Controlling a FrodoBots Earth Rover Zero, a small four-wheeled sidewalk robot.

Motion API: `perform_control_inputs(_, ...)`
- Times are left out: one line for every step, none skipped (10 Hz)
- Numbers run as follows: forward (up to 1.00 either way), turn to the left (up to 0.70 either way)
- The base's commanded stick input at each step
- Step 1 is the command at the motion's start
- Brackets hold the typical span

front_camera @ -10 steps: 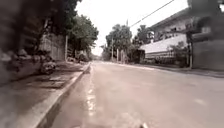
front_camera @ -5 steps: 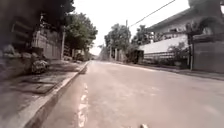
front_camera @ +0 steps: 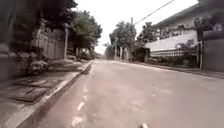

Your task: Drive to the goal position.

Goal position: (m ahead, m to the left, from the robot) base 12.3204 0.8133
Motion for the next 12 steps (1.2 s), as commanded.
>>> perform_control_inputs(0.7,0.0)
perform_control_inputs(0.7,0.0)
perform_control_inputs(0.7,0.0)
perform_control_inputs(0.7,0.0)
perform_control_inputs(0.7,0.0)
perform_control_inputs(0.7,0.0)
perform_control_inputs(0.7,0.0)
perform_control_inputs(0.7,0.0)
perform_control_inputs(0.7,-0.01)
perform_control_inputs(0.7,-0.02)
perform_control_inputs(0.7,-0.35)
perform_control_inputs(0.7,-0.35)
